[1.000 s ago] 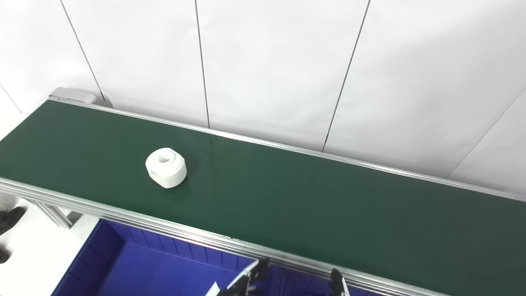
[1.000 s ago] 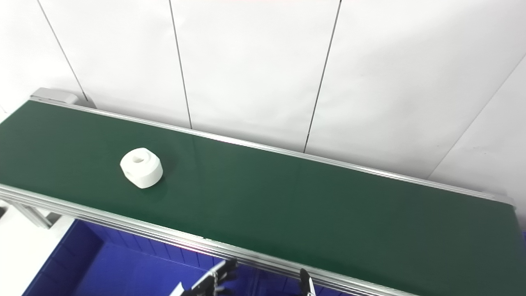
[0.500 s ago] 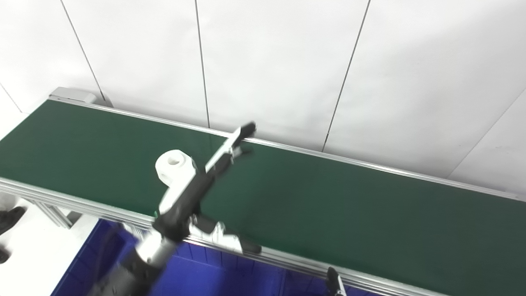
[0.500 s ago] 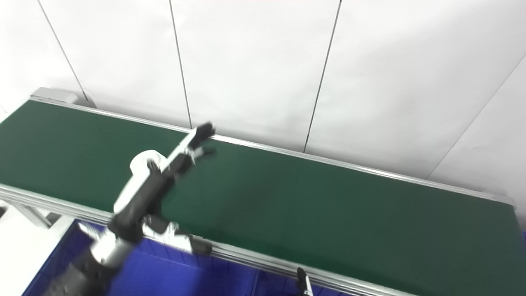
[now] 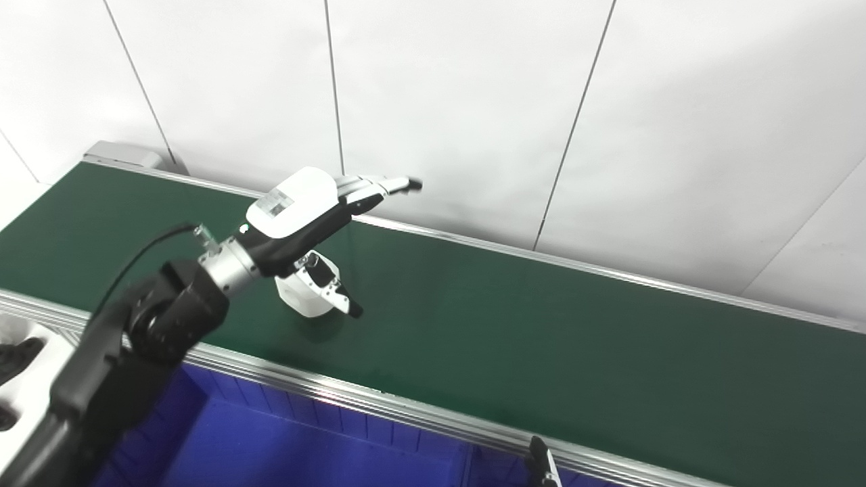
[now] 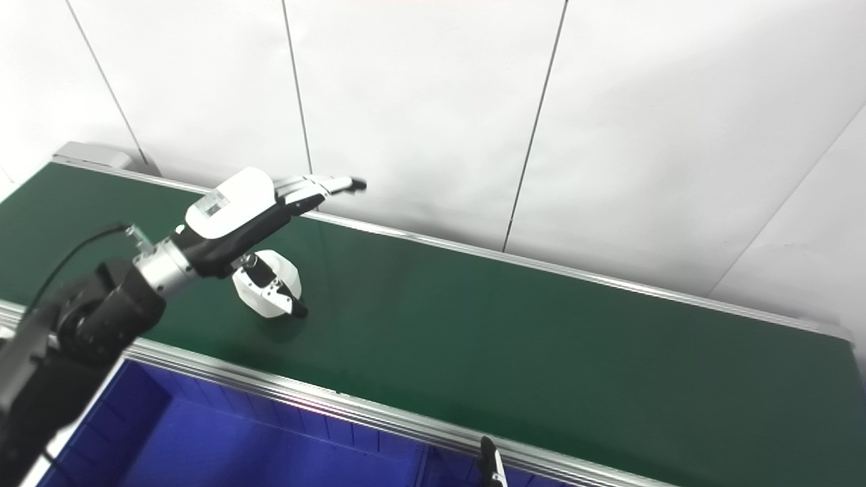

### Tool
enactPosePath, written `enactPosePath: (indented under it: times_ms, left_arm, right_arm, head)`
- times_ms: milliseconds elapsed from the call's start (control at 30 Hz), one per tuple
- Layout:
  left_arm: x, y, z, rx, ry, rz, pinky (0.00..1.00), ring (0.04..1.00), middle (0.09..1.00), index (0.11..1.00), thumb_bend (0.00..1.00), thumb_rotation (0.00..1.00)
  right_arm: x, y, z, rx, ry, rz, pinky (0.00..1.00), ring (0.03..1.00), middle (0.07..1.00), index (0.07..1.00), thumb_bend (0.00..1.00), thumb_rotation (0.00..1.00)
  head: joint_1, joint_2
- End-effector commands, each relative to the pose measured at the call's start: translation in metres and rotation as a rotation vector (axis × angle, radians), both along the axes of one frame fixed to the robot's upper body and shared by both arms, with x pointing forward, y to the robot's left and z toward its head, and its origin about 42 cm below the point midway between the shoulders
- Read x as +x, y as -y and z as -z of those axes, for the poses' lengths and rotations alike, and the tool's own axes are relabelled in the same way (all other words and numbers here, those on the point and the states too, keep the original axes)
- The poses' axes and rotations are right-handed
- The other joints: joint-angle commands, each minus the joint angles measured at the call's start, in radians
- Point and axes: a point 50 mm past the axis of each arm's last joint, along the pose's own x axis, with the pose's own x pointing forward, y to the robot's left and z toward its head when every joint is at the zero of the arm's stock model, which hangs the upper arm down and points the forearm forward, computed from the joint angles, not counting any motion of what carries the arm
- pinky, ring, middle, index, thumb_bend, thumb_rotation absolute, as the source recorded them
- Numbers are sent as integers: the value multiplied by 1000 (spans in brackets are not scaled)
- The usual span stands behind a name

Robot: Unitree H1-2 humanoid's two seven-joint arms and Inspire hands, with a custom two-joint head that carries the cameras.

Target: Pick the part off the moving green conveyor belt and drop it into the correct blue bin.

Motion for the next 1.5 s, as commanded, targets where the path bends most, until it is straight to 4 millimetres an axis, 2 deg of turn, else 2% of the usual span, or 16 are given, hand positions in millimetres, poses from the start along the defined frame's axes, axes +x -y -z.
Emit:
enactPosePath:
  times_ms: [0, 200, 367, 567, 733, 933, 1100, 1200, 1267, 1333, 1400, 1433, 1467]
  left_arm:
    - [20, -6, -23, 106, 51, 15, 740, 817, 819, 841, 1000, 142]
    - [52, -20, -21, 265, -1, -1, 723, 796, 823, 840, 1000, 178]
    - [65, -24, -15, 370, -42, 9, 723, 798, 829, 844, 1000, 208]
    - [80, -19, 8, 463, -117, 9, 753, 816, 844, 844, 1000, 224]
    - [90, -15, 24, 443, -174, -58, 762, 831, 862, 861, 1000, 242]
    - [93, -7, 44, 384, -201, -138, 741, 841, 887, 885, 1000, 262]
    - [92, 2, 61, 369, -155, -115, 761, 836, 874, 880, 1000, 297]
    - [90, 13, 75, 324, -114, -114, 800, 852, 866, 872, 1000, 260]
    - [90, 19, 83, 291, -113, -99, 751, 792, 805, 814, 1000, 209]
    - [91, 26, 89, 294, -151, -83, 657, 694, 723, 734, 1000, 156]
    - [92, 32, 90, 335, -183, -70, 576, 588, 629, 623, 967, 67]
    - [92, 36, 89, 373, -196, -66, 445, 454, 550, 551, 749, 29]
    - [92, 39, 88, 395, -204, -64, 419, 428, 535, 537, 705, 23]
  right_arm:
    - [3, -3, -7, 24, 56, -2, 1000, 987, 1000, 1000, 853, 952]
    - [3, -2, -7, 24, 56, -6, 1000, 983, 1000, 1000, 852, 954]
    - [2, -2, -7, 16, 57, -8, 995, 979, 1000, 1000, 850, 959]
    - [2, -3, -8, 20, 59, -10, 991, 978, 1000, 1000, 858, 961]
    - [0, -4, -10, 22, 62, -11, 992, 977, 1000, 1000, 851, 966]
    - [-2, -6, -13, 26, 66, -13, 987, 976, 1000, 1000, 847, 965]
    - [-4, -8, -15, 32, 69, -15, 979, 977, 1000, 1000, 836, 960]
    - [-5, -8, -16, 38, 67, -14, 978, 976, 1000, 1000, 844, 961]
    - [-6, -9, -16, 42, 67, -16, 980, 977, 1000, 1000, 839, 960]
    - [-6, -10, -17, 47, 69, -18, 985, 978, 1000, 1000, 837, 960]
    - [-7, -11, -18, 50, 70, -17, 985, 977, 1000, 1000, 835, 960]
    - [-7, -11, -19, 51, 71, -17, 984, 976, 1000, 1000, 838, 963]
    - [-7, -12, -19, 52, 71, -16, 984, 976, 1000, 1000, 839, 964]
  head:
    - [2, 0]
    - [-2, 5]
    - [-3, 4]
    - [-5, 11]
    - [-8, 18]
    - [-17, 29]
    - [-21, 33]
    - [-24, 38]
    - [-25, 40]
    - [-26, 43]
    - [-27, 47]
    - [-29, 49]
    - [-29, 49]
